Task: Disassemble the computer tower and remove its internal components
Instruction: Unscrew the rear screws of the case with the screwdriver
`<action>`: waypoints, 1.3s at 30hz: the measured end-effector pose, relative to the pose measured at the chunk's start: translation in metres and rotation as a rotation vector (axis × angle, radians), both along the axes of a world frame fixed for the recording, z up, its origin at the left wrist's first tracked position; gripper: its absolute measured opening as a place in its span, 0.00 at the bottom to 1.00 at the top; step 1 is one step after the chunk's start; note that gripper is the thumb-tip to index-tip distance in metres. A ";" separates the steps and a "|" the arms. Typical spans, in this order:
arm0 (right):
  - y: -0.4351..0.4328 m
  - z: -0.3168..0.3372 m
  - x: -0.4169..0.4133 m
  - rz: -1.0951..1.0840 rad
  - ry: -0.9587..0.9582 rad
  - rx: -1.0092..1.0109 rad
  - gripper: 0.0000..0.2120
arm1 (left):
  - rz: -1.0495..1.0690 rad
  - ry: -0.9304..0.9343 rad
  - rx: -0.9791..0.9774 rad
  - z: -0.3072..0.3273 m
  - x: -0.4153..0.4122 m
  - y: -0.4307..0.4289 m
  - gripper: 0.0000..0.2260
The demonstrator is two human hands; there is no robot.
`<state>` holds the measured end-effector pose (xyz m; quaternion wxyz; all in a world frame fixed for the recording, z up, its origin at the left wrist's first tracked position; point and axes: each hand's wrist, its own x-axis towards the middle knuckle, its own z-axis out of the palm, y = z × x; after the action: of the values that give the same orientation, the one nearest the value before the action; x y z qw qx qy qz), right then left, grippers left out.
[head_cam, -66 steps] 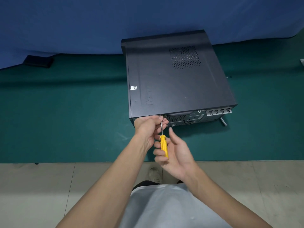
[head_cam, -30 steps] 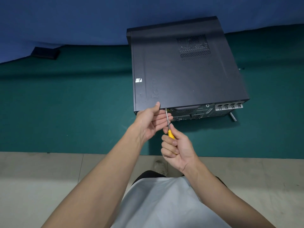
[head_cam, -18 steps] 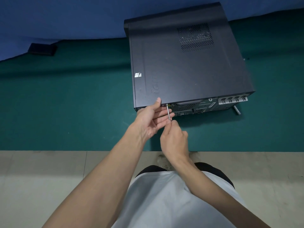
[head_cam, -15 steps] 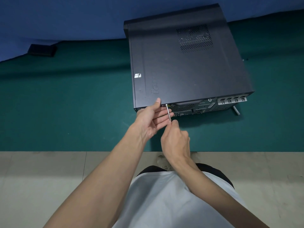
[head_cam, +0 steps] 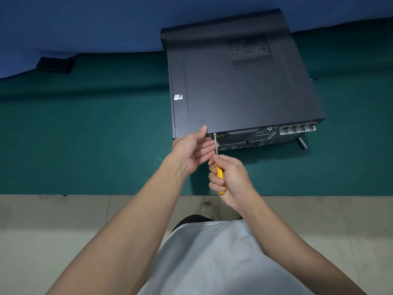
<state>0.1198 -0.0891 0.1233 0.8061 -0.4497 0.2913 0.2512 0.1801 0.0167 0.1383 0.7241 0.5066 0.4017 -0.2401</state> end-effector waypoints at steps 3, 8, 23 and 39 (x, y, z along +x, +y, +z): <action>0.013 -0.001 -0.004 0.337 -0.258 -1.050 0.11 | -0.012 -0.003 0.005 0.001 0.000 0.001 0.15; 0.012 -0.001 -0.008 0.407 -0.387 -1.325 0.10 | -0.028 0.002 0.054 0.001 -0.002 -0.003 0.15; -0.022 0.009 -0.014 0.187 0.201 0.328 0.10 | 0.076 -0.102 0.099 0.001 -0.004 -0.029 0.02; -0.027 0.025 -0.014 0.254 0.111 0.175 0.07 | 0.105 -0.186 0.026 0.001 -0.009 -0.029 0.04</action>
<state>0.1057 -0.1164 0.1487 0.7865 -0.3967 0.2531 0.4000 0.1707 -0.0128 0.1389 0.7631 0.5144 0.3620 -0.1484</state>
